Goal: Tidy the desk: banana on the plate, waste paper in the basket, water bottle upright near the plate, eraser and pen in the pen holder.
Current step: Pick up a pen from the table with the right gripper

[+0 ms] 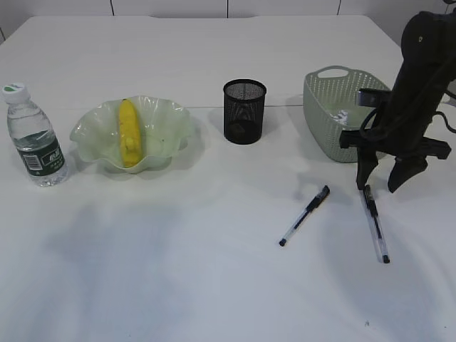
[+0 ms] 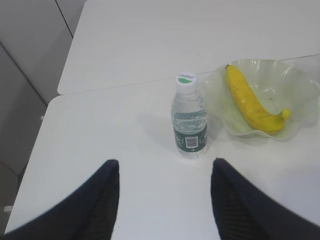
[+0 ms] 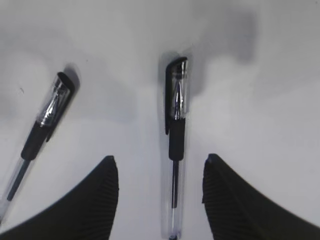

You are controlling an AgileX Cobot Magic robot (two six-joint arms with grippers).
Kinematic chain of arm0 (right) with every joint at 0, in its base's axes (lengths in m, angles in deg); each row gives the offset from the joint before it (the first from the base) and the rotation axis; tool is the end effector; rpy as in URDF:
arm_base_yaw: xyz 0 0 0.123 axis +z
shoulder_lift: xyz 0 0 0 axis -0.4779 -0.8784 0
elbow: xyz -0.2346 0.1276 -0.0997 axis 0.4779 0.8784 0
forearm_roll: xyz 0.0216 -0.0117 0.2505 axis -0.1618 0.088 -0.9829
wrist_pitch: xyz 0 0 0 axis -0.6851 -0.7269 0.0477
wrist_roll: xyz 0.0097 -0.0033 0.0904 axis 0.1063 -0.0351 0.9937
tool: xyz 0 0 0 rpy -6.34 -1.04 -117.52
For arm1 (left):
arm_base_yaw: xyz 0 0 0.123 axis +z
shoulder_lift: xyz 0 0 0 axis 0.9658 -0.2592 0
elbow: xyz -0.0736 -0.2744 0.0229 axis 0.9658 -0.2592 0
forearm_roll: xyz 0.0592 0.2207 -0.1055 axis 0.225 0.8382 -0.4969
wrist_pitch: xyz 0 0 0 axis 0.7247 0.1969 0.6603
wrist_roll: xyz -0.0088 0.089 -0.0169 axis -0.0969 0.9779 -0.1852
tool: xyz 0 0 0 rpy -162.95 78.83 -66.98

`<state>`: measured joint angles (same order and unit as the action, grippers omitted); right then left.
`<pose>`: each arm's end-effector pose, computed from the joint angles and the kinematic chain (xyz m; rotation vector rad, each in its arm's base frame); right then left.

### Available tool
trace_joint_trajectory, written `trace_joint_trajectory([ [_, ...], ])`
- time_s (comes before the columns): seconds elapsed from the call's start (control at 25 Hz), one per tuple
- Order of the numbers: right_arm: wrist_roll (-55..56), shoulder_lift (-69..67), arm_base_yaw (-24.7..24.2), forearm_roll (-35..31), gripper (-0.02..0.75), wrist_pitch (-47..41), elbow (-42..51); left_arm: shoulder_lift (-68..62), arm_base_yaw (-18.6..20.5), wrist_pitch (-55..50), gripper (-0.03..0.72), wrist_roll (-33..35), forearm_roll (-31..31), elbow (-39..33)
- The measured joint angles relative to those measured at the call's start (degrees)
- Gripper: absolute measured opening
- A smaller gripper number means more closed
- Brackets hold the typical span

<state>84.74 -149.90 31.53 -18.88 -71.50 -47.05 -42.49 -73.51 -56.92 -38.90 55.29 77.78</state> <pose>0.4181 0.0274 0.1727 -0.2492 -3.1138 -0.0946 0.1362 0.0080 0.3404 0.0294 1.9937 0.1223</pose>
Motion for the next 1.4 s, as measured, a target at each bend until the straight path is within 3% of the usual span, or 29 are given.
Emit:
trace_joint_trajectory([
  [0.16,0.2,-0.9,0.0,0.0,0.424,0.5,0.0,0.0,0.0,-0.3,0.412,0.0,-0.1,0.0],
  [0.8,0.4,-4.4,0.0,-0.1,0.353,1.2,0.0,0.0,0.0,-0.8,0.412,0.0,-0.2,0.0],
  [1.4,2.0,-4.4,0.0,2.4,0.346,3.2,0.0,0.0,0.0,-0.8,0.412,0.0,-0.2,0.0],
])
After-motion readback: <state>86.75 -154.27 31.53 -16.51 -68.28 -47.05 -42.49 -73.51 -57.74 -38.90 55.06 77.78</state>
